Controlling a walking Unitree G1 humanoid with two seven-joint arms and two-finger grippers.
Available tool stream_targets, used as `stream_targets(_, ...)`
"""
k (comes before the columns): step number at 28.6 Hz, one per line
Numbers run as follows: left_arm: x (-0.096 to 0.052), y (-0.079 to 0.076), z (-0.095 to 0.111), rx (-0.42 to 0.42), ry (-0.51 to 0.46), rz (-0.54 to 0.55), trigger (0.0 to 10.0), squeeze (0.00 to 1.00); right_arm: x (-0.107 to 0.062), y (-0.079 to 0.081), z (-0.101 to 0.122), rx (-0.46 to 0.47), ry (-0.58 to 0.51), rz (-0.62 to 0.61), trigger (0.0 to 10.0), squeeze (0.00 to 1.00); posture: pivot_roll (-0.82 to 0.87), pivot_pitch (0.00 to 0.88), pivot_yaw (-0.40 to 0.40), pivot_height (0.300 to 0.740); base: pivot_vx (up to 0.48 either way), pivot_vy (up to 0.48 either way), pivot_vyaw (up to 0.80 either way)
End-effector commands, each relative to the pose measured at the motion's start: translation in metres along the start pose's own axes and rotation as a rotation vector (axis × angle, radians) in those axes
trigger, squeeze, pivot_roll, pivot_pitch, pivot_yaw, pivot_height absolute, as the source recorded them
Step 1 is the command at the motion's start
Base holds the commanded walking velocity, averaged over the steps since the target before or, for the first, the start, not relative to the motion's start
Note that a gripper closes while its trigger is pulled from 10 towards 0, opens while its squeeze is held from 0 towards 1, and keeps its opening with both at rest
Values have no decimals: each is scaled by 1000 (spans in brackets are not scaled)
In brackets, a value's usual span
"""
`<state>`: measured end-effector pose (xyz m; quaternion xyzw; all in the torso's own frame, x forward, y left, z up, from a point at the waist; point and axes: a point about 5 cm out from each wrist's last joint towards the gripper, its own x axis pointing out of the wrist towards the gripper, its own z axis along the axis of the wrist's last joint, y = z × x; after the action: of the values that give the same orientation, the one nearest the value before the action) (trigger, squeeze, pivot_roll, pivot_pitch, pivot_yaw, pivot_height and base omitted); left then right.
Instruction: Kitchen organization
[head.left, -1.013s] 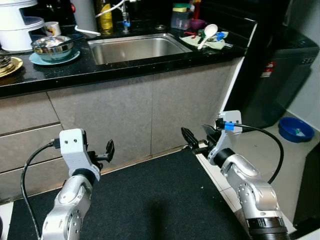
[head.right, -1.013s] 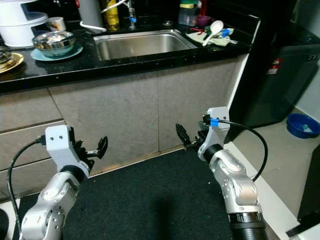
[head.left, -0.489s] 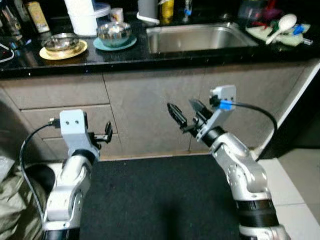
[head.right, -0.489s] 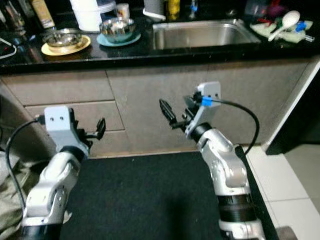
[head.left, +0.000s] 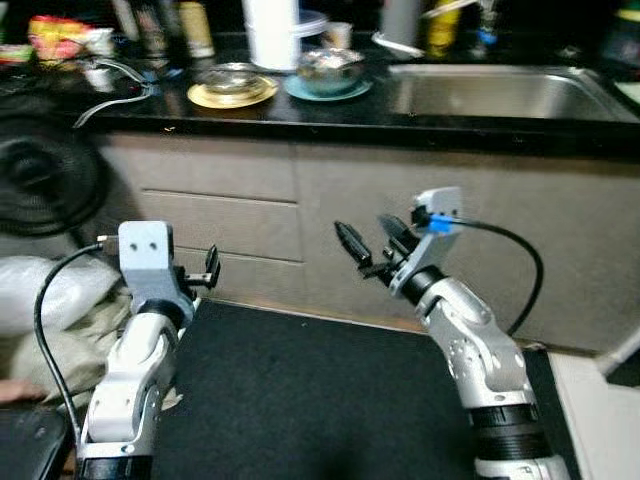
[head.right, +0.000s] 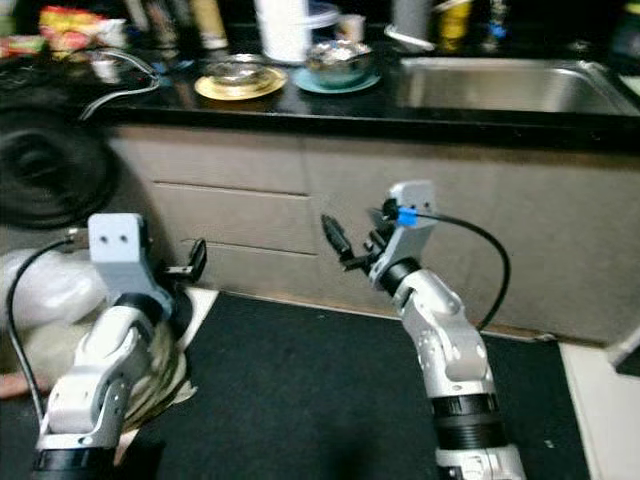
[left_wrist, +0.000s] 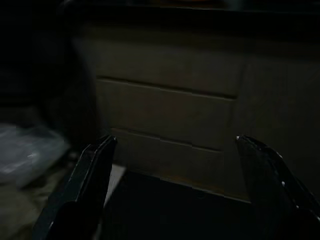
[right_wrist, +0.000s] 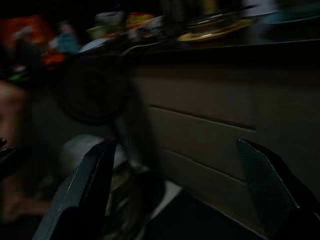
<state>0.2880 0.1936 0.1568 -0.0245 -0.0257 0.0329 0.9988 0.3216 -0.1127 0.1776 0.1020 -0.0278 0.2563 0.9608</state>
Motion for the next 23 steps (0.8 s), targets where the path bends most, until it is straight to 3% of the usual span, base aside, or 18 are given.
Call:
stream_targets(1,-1,2,-5,0,24,-1,10000,0,0,-1,-3,-26,7,-13,10000,0,-20,0,24,740,0,0,781)
stream_targets(4,-1,2,-7,-16,36,-7,10000,0,0,-2,-2,-38,-2,-24,10000,0,-20,0,27,740,0,0,710)
stream_targets(5,-1,1,-9,-30,46,-14,10000,0,1,-4,0,-7,-28,-37,10000,0,-20,0,28,740,0,0,0)
stream_targets(10,-1,-4,-2,-16,13,-55,10000,0,4,-5,2,-27,-24,-41,10000,0,-18,0,29,740,102,0,0)
stream_targets(23,1,-2,12,-9,-32,-53,10000,0,9,4,9,-51,-61,-14,10000,0,-9,0,29,740,406,0,0)
